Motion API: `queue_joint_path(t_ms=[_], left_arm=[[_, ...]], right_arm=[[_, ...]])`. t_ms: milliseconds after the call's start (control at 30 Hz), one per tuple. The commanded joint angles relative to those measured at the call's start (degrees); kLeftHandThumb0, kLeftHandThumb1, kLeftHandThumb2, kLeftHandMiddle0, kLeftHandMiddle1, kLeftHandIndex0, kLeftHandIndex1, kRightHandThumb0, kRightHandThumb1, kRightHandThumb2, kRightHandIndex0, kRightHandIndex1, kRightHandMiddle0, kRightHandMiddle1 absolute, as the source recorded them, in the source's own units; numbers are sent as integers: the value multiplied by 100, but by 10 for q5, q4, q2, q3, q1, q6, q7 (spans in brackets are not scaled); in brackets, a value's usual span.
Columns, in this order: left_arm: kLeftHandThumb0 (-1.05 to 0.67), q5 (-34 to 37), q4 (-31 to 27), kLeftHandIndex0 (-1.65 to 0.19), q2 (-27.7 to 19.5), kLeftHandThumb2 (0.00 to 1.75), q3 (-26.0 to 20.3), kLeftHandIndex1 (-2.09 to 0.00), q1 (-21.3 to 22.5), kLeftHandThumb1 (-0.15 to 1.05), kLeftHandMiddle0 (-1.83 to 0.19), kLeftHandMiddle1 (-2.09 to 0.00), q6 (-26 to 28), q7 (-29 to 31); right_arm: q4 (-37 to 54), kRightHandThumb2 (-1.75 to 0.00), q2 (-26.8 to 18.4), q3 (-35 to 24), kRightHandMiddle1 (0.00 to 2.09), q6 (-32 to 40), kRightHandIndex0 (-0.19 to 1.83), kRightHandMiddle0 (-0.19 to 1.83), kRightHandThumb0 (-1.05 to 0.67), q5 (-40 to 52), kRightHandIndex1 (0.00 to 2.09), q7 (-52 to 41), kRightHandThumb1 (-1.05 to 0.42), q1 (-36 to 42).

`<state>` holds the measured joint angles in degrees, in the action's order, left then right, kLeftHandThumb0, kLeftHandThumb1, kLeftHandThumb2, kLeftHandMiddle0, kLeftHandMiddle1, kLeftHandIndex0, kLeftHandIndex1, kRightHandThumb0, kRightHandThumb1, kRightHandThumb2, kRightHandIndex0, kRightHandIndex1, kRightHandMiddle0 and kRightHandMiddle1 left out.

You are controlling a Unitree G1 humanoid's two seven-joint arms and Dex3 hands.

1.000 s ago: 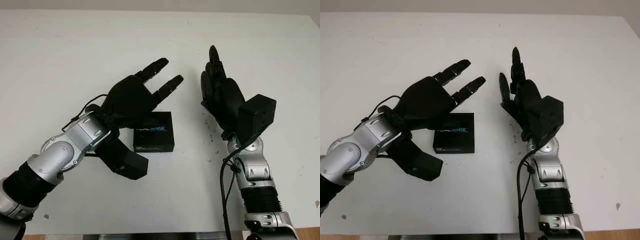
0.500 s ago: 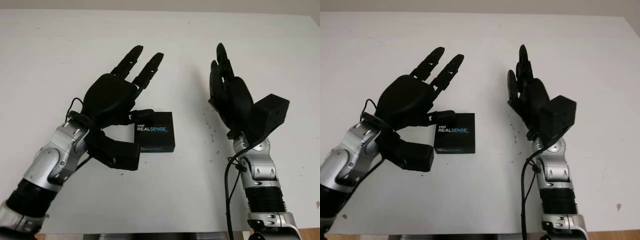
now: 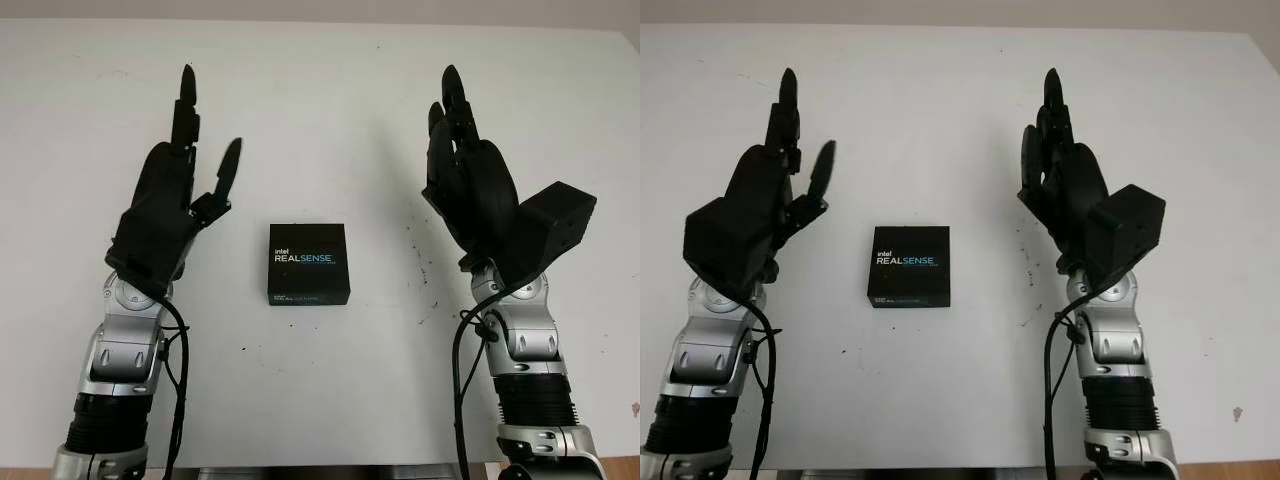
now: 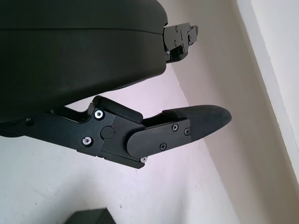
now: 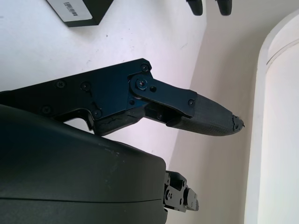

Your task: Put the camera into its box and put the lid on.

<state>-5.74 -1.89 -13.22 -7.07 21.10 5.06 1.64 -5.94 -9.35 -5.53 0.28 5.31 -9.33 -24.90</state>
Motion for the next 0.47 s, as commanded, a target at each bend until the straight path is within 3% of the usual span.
queue_joint_path(t_ms=[0,167,433], left_arm=[[-76,15,10,19,7,66,-11,0,-5,105,19,0,-18,-5],[-78,48,22,19,12,65,-22,0,-7,105,19,0,-41,-3],[-80,112,5,19,9,69,-38,0,-13,105,19,0,-26,26]], right_arm=[[19,-74,4,4,0,11,-19,-19,-76,0,0,4,-105,12],[28,-74,12,13,0,22,-19,-19,-77,-9,0,19,-105,20],[22,-73,15,24,0,26,-19,-19,-84,-29,0,37,-105,23]])
